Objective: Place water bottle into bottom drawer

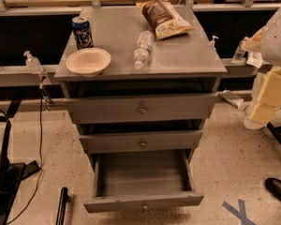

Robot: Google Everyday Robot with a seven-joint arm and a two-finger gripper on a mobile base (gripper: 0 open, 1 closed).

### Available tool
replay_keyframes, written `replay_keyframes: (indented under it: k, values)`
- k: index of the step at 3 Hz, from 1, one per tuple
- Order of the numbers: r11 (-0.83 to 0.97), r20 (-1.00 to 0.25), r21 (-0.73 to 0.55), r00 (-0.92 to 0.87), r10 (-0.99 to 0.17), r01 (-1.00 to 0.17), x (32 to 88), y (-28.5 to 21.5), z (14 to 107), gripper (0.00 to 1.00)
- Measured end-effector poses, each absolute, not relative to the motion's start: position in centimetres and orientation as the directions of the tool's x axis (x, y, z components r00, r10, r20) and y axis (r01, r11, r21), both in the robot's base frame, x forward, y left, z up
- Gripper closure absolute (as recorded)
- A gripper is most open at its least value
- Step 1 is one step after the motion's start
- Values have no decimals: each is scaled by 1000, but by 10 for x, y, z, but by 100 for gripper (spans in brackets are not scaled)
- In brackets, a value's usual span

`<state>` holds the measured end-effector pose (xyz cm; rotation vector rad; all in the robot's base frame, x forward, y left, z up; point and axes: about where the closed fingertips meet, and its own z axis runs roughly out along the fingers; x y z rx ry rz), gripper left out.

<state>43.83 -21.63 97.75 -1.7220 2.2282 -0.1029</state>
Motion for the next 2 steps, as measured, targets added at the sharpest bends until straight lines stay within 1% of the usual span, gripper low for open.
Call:
replay_keyframes:
  k: [1,2]
  values:
    - [270,-208,-251,-221,-953,-930,438,-216,977,0]
    - [183,-169,-286,-138,-976,-941,454,-217,971,0]
